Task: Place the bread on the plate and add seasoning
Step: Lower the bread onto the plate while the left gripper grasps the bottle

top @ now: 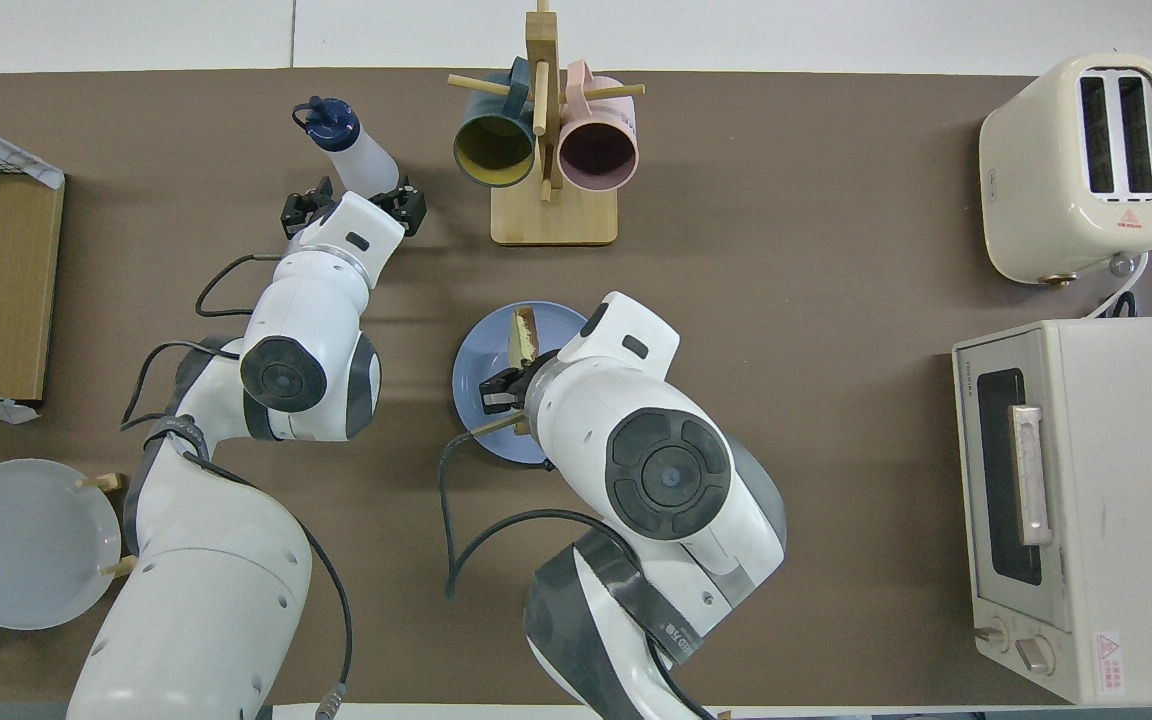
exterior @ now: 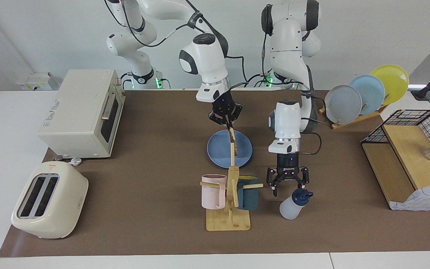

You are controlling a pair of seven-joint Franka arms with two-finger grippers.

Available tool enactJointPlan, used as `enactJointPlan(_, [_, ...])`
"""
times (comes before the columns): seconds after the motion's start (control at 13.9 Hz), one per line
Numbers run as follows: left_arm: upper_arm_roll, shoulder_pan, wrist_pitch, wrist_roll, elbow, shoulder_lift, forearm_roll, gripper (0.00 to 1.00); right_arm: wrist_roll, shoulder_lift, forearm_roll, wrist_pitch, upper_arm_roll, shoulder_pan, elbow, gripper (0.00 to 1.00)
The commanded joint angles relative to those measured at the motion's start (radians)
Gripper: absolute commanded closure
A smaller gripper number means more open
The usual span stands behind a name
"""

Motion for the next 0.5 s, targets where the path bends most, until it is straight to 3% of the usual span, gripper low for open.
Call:
enactJointPlan(0.0, [0.021, 0.0, -0.013, -0.006, 0.039, 0.033, -0.02, 0.0, 0.031, -0.03, 0.022, 0.083, -0.004, 0.008, -0.076, 1.0])
enactJointPlan(0.14, [0.021, 0.011, -0.03, -0.006, 0.079, 0.058, -0.021, 0.0, 0.036, -0.041, 0.022, 0.148, -0.004, 0.028, -0.119, 1.0])
enactJointPlan(0.43, [0.019, 0.026, -0.047, -0.009, 0.108, 0.065, -0.023, 0.0, 0.036, -0.045, 0.022, 0.15, -0.004, 0.025, -0.14, 1.0])
